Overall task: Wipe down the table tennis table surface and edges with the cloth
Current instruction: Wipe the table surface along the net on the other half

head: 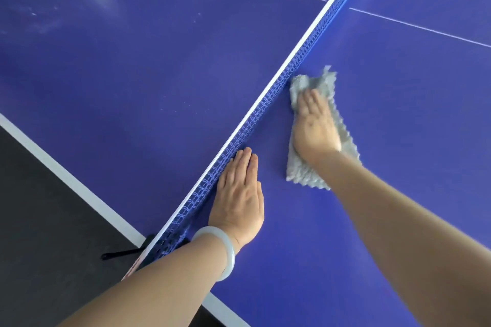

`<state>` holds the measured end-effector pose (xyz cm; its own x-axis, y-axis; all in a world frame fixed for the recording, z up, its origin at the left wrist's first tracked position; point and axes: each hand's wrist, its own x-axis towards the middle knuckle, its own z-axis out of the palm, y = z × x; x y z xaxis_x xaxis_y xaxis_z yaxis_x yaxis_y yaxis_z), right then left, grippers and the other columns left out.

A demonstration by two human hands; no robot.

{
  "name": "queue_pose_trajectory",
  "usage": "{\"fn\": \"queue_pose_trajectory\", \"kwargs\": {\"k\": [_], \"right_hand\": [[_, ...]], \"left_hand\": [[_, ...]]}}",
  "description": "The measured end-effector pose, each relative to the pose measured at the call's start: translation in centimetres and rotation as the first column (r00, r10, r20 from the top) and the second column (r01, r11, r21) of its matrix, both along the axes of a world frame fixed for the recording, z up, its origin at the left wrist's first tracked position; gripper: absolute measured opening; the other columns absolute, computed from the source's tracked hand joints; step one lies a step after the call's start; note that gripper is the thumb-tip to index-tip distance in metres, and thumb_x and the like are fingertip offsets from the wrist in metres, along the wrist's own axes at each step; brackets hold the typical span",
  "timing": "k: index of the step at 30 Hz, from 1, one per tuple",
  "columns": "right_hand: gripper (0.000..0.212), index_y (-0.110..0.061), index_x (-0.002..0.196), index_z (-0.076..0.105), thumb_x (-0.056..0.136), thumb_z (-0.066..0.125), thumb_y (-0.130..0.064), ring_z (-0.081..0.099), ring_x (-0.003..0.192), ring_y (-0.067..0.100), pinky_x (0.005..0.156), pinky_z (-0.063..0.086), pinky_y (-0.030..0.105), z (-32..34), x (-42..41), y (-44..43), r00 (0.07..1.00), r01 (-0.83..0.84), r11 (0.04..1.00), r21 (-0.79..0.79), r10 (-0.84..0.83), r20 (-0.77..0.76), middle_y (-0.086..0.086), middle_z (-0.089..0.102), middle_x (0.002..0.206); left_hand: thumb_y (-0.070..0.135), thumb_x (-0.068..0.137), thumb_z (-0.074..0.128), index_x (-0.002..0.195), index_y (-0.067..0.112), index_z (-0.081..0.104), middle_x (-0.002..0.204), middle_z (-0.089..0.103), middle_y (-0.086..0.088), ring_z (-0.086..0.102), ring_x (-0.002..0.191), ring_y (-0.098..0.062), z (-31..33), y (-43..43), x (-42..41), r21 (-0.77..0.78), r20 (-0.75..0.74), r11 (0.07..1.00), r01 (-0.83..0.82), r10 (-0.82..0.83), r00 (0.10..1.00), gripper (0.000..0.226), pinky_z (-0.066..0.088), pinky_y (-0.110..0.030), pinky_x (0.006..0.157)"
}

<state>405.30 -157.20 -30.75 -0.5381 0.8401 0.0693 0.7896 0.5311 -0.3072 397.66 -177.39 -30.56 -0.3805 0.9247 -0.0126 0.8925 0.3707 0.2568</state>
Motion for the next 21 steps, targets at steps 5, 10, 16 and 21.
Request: {"fn": "queue_pose_trajectory", "kwargs": {"k": [5,10,16,21], "right_hand": [[0.057,-0.011,0.156,0.023,0.100,0.032,-0.008,0.005,0.152,0.015,0.125,0.005,0.033,-0.4,4.7,-6.1,0.922,-0.387,0.922,0.023,0.388,-0.002,0.001,0.016,0.163],[0.051,-0.010,0.153,0.033,0.103,0.033,-0.004,0.014,0.152,0.020,0.125,0.008,0.034,0.2,15.5,3.0,0.984,0.178,0.984,0.003,-0.178,-0.016,0.005,0.025,0.162],[0.063,-0.001,0.155,0.021,0.093,0.034,0.001,0.004,0.153,0.023,0.124,-0.003,0.031,-0.5,7.4,-5.6,0.966,0.223,0.975,-0.008,-0.222,-0.132,0.011,0.016,0.164],[0.060,-0.015,0.157,0.019,0.098,0.020,-0.013,-0.005,0.151,0.008,0.122,-0.004,0.025,-0.4,7.4,-10.5,0.974,-0.222,0.975,-0.026,0.221,-0.043,-0.005,0.010,0.165]], "left_hand": [[0.020,0.102,0.036,0.154,0.011,0.023,0.163,0.016,-0.004,0.011,0.151,-0.019,0.1,-0.1,0.0,-0.015,0.006,1.000,-0.007,0.007,1.000,0.055,0.009,-0.035,0.123],[0.023,0.102,0.031,0.156,0.012,0.018,0.165,0.010,-0.003,0.006,0.152,-0.018,-0.1,0.1,-0.1,-0.021,-0.012,1.000,0.003,-0.003,1.000,0.056,0.002,-0.032,0.122],[0.020,0.102,0.035,0.155,0.011,0.021,0.164,0.013,-0.003,0.008,0.152,-0.020,0.1,-0.1,-0.1,-0.033,-0.002,0.999,-0.013,0.013,1.000,0.056,0.007,-0.036,0.123],[0.021,0.102,0.033,0.155,0.013,0.019,0.164,0.010,-0.002,0.007,0.152,-0.019,0.2,0.3,0.1,-0.053,-0.007,0.998,-0.020,0.019,1.000,0.056,0.008,-0.035,0.123]]}}
